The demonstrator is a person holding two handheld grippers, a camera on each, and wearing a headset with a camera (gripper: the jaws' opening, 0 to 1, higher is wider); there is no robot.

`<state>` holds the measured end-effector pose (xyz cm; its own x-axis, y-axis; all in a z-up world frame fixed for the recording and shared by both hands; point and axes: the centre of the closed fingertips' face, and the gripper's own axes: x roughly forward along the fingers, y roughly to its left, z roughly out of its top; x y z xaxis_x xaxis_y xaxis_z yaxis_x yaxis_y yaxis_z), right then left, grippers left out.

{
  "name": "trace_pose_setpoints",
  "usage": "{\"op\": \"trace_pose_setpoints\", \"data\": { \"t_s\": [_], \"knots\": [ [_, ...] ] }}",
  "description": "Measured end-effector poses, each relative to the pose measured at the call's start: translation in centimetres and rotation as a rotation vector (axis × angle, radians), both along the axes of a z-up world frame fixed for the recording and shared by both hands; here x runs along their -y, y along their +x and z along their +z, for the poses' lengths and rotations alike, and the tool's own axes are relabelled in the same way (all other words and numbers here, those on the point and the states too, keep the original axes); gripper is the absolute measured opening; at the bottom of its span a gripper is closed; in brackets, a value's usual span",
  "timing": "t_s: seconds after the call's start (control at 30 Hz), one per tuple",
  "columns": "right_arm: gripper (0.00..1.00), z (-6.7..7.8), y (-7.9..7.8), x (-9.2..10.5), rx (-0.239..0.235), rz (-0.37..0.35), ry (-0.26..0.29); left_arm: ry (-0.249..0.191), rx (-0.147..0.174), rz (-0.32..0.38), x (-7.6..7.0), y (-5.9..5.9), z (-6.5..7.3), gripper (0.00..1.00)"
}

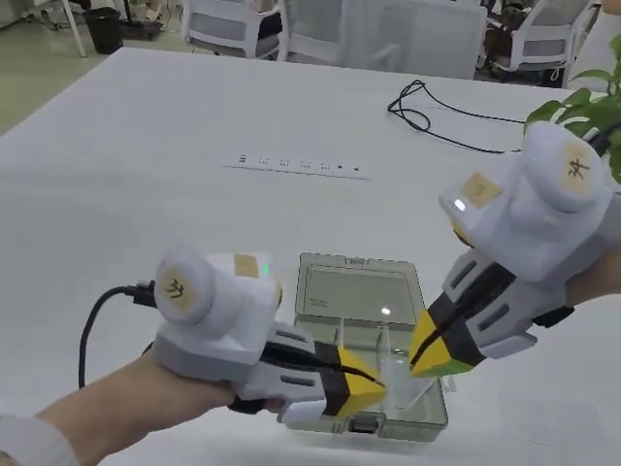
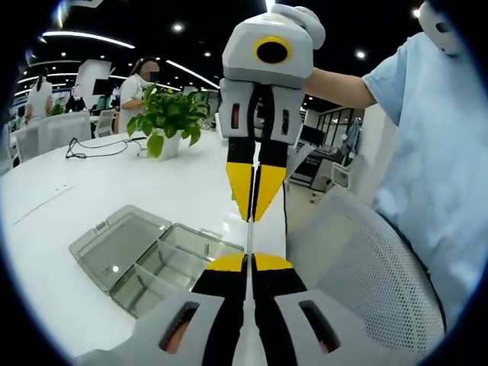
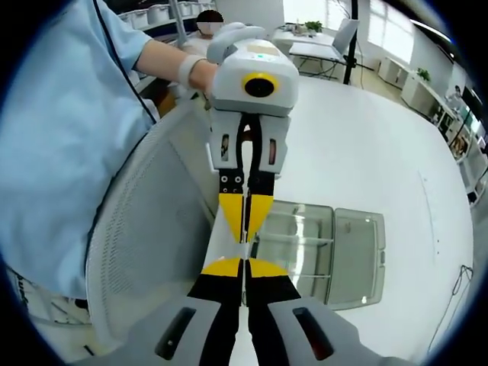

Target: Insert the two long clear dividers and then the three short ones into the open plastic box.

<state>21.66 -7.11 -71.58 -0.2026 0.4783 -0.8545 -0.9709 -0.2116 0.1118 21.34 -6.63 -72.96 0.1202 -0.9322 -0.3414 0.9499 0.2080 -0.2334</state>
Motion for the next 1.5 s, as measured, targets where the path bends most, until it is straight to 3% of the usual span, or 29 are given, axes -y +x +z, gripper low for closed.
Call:
{"op": "trace_pose_setpoints", "data": {
  "t_s": [0.07,0.23,0.3,0.4,0.47,0.5,0.8,0.87,1.0,1.5],
  "knots": [
    [0.02,0.1,0.4,-0.2,0.011,-0.006,0.002,0.029,-0.001,0.025,-0.5,0.2,-0.4,0.03],
    [0.02,0.7,2.1,-1.2,0.048,-0.058,0.012,0.064,0.038,0.126,-2.2,1.4,-1.2,0.29],
    [0.02,0.8,2.9,-1.6,0.064,-0.093,0.013,0.088,0.024,0.172,-3.1,1.8,-1.7,0.41],
    [0.02,0.6,4.1,-2.1,0.079,-0.137,0.006,0.107,0.041,0.225,-4.1,2.4,-2.0,0.56],
    [0.02,0.3,4.7,-2.5,0.077,-0.153,-0.003,0.116,0.026,0.266,-4.7,2.7,-2.2,0.66],
    [0.02,0.2,5.1,-2.8,0.082,-0.165,0.003,0.118,0.033,0.273,-4.9,2.8,-2.3,0.68],
    [0.02,-0.7,5.3,-4.7,0.074,-0.196,-0.003,0.166,0.045,0.402,-7.3,3.6,-3.5,0.99],
    [0.02,-1.3,5.5,-5.1,0.072,-0.196,-0.001,0.166,0.037,0.427,-7.8,3.5,-3.7,1.0],
    [0.02,-2.0,5.9,-5.7,0.077,-0.206,0.006,0.188,0.053,0.461,-8.5,3.1,-4.2,1.0],
    [0.02,-3.5,5.5,-5.8,0.046,-0.188,-0.022,0.161,0.023,0.508,-9.6,2.7,-4.5,0.98]
  ]
}}
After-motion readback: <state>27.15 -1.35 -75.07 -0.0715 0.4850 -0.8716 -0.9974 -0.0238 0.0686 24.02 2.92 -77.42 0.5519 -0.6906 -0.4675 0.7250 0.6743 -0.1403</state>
